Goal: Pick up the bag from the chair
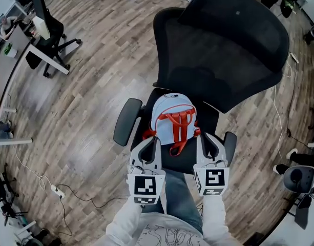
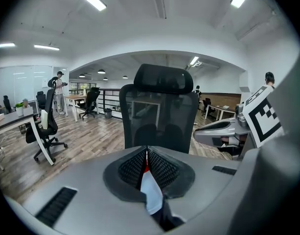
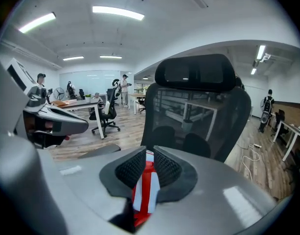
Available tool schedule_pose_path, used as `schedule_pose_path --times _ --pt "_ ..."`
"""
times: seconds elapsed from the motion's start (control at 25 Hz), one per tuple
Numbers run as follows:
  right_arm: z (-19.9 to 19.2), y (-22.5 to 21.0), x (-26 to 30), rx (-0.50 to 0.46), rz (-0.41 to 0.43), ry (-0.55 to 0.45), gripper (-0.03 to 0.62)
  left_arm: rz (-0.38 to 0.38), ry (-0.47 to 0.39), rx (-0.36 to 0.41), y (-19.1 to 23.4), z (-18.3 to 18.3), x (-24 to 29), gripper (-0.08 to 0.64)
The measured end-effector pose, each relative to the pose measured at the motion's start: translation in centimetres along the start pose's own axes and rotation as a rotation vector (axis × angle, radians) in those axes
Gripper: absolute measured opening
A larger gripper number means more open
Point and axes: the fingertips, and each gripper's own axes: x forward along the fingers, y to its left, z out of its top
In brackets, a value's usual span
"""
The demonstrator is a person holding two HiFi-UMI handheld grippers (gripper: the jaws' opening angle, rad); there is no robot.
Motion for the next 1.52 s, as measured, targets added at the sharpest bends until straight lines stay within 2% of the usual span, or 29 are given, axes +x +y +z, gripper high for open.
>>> schedule_pose_path --times 0.04,0.24,0.44,0.68,0.8,0.96,1.16,1.52 --pt "-0.5 0.1 0.5 -0.005 0.02 0.015 0.07 -0.001 0.011 -0.006 -0.2 -0.4 0.4 0.008" --pt "-2.7 0.2 2.5 -0.004 0.083 0.063 0.079 0.008 0.05 -0.027 -0.7 -2.1 2.0 0.008" --pt "-5.0 0.7 3.9 0.017 0.134 0.105 0.127 0.022 0.074 -0.046 -0.9 -3.2 2.7 0.007" --pt "-8.3 1.9 6.3 -0.125 0.148 0.172 0.189 0.041 0.103 -0.068 -0.9 -4.9 3.2 0.008" --pt "-9.5 1.9 7.3 -0.154 0.12 0.2 0.199 0.049 0.116 -0.077 -0.8 -5.6 3.2 0.008" --pt "-10.3 1.3 8.2 -0.12 0.065 0.219 0.199 0.063 0.129 -0.092 -0.5 -6.2 3.0 0.008" --pt "-10.9 0.9 9.2 -0.104 0.044 0.226 0.199 0.059 0.125 -0.093 -0.5 -6.3 3.2 0.008" --pt "-8.3 -0.3 10.3 -0.065 0.027 0.166 0.199 0.017 0.126 -0.048 -1.1 -6.1 4.6 0.008"
